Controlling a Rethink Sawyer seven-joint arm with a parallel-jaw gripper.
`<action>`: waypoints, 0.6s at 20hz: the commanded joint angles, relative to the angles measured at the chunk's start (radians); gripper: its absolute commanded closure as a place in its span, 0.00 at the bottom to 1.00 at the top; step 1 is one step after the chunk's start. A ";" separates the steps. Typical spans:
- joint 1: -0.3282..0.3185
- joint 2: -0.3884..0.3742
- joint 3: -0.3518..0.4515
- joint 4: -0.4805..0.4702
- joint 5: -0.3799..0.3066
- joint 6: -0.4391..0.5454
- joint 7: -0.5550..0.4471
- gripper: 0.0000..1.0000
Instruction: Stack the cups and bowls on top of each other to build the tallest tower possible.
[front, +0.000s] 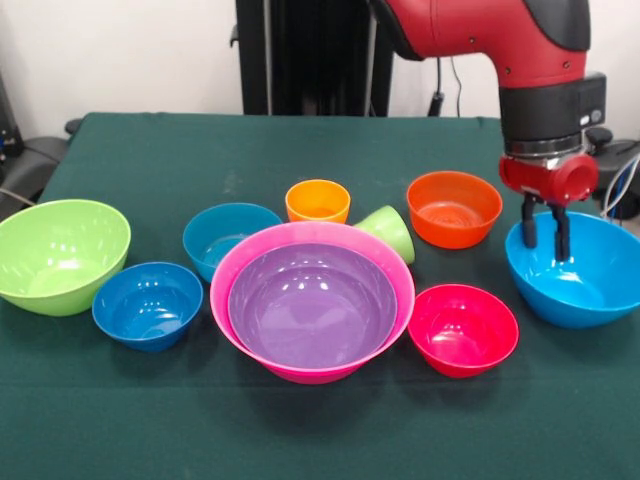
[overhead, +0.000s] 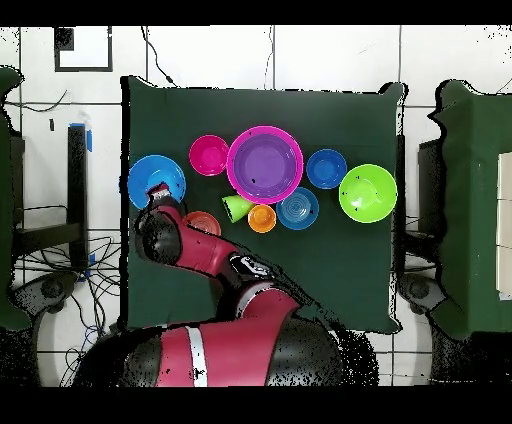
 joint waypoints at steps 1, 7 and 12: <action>-0.031 0.071 0.028 -0.046 -0.056 -0.043 0.145 0.00; -0.055 0.057 0.024 -0.033 -0.078 -0.015 0.130 0.00; -0.023 0.006 0.016 -0.002 -0.044 0.011 0.146 0.00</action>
